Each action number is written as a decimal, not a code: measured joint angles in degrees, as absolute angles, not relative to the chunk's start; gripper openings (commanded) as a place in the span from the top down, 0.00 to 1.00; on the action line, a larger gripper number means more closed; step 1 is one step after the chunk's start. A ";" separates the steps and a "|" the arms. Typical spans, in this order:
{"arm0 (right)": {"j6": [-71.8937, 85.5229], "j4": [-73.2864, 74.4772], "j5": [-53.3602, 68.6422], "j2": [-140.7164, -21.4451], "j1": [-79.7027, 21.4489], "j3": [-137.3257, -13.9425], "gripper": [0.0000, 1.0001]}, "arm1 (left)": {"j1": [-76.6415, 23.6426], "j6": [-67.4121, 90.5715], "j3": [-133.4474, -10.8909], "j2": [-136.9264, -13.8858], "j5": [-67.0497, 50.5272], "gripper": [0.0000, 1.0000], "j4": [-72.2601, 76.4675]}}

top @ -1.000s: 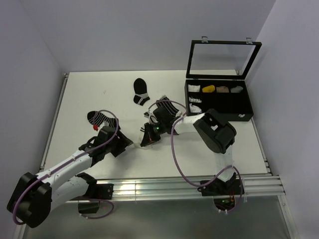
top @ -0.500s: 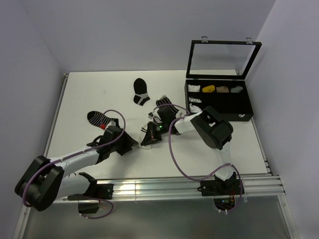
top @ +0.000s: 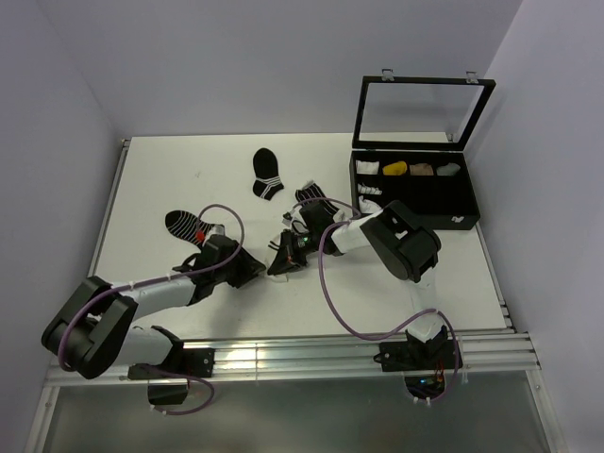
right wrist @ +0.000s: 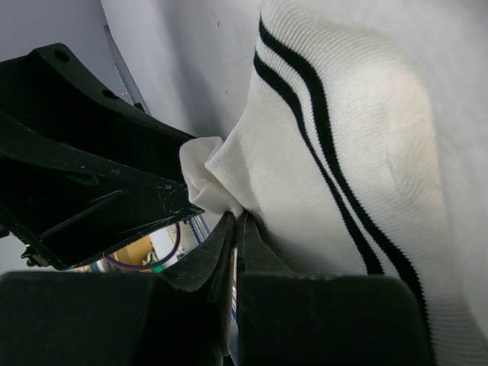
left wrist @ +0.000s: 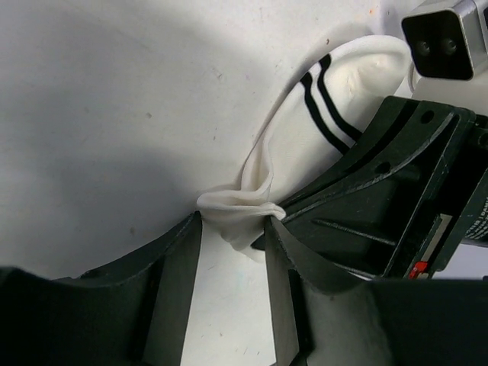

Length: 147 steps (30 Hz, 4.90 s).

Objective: Roll the socks
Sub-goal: Roll the sock at the center of the board.

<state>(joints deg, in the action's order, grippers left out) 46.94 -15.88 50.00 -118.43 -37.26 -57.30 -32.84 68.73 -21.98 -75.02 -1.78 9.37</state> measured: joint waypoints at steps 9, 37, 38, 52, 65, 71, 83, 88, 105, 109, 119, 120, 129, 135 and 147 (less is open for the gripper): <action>45.47 -14.85 48.71 -117.95 -37.21 -57.30 0.87 | -32.82 69.10 -24.27 -79.50 -1.85 0.77 10.28; 13.54 -2.07 -5.82 -94.85 -60.53 -53.19 0.59 | -34.74 63.07 -37.06 -82.96 1.32 0.99 -11.09; 13.28 -2.24 -6.83 -95.18 -60.80 -53.19 0.59 | -34.74 63.07 -37.08 -82.96 1.32 1.00 -11.14; 12.29 -3.86 -12.73 -100.64 -64.77 -54.33 0.60 | -34.74 64.18 -37.23 -82.96 1.34 1.00 -11.77; 12.80 -5.50 -12.25 -102.13 -65.10 -54.46 1.00 | -34.50 67.90 -34.04 -79.22 1.76 0.81 -11.92; 16.51 -9.91 -3.46 -101.08 -60.42 -50.65 1.00 | -35.09 70.78 -30.04 -72.29 3.25 0.46 -13.34; 32.49 -26.48 28.75 -103.20 -40.56 -40.77 1.00 | -35.14 72.44 -25.36 -64.55 4.36 0.37 -9.78; 40.56 -37.71 37.21 -107.33 -36.27 -36.91 1.00 | -35.46 72.10 -24.97 -65.17 4.21 0.37 -6.55; 50.09 -45.93 43.66 -112.20 -32.29 -35.24 1.00 | -38.63 70.96 -27.79 -78.72 2.83 0.54 4.69; 50.92 -46.72 44.51 -112.81 -31.92 -35.24 1.00 | -38.98 70.67 -28.75 -81.17 2.66 0.59 6.35; 49.82 -43.57 44.42 -112.27 -31.70 -36.18 0.78 | -40.01 70.59 -32.01 -86.63 2.57 0.74 9.28; 49.30 -42.28 44.42 -111.77 -31.73 -36.53 0.75 | -40.07 70.61 -32.29 -86.91 2.66 0.77 9.15; 35.83 -20.78 29.12 -99.04 -35.16 -39.48 0.56 | -40.86 70.48 -35.70 -88.90 3.11 1.00 5.26; 25.61 -9.23 10.96 -90.02 -44.84 -41.65 0.52 | -41.34 69.49 -37.89 -89.27 4.05 1.00 1.52; 13.30 -4.05 -9.93 -93.06 -58.30 -45.89 0.53 | -41.50 68.27 -39.90 -89.54 4.38 1.00 -2.66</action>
<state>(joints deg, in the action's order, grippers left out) 13.30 -4.05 -9.93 -93.06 -58.30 -45.89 -41.50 68.27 -39.90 -89.54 4.38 -2.66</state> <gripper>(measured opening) 0.483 0.032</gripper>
